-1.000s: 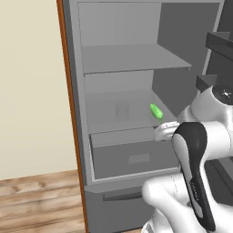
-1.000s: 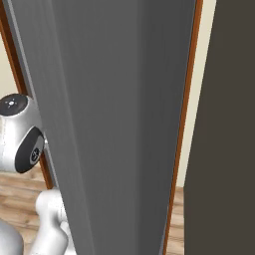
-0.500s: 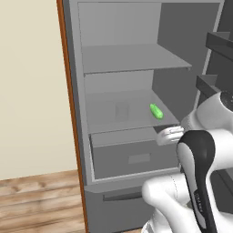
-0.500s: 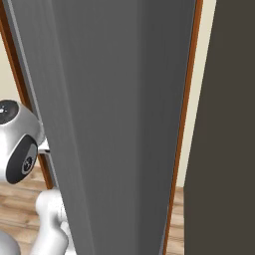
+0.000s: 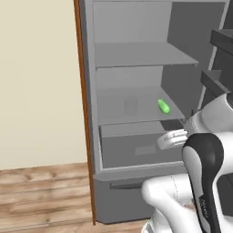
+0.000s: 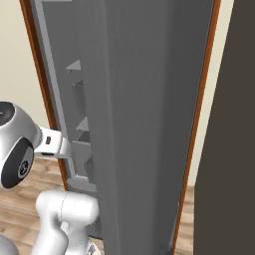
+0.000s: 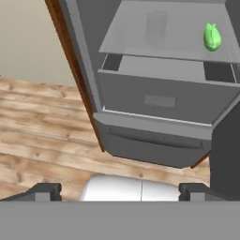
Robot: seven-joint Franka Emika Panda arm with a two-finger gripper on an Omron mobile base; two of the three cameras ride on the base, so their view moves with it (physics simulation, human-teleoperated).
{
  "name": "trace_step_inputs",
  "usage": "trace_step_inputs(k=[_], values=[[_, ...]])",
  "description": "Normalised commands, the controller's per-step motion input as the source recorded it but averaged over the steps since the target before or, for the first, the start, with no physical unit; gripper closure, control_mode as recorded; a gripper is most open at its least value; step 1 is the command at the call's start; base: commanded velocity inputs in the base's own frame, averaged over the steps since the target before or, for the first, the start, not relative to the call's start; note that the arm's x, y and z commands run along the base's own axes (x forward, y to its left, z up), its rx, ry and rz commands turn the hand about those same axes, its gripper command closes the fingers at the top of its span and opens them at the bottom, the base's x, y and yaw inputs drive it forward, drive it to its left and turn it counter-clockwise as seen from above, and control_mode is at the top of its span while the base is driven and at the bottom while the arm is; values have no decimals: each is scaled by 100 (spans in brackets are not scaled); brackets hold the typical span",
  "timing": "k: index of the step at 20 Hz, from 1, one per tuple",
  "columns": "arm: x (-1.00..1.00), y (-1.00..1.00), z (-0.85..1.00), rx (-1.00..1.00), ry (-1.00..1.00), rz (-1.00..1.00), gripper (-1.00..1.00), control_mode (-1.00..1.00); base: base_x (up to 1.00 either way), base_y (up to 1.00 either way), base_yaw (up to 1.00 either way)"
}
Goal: Place the condiment bottle and ketchup from the counter to the top shelf of the fridge. If the existing items in the fridge are on the top shelf, move them to other shelves.
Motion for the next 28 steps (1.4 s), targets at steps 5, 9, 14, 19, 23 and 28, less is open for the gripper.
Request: trace_step_inputs(k=[5,9,14,19,23,28], values=[[0,0,0,0,0,0,-100,100,-19,60,39],[0,0,0,0,0,0,-100,100,-19,40,67],[0,0,0,0,0,0,-100,100,-25,21,86],[0,0,0,0,0,0,-100,100,-4,32,83],[0,0,0,0,0,0,-100,100,0,48,74],[0,0,0,0,0,0,-100,100,9,56,70]])
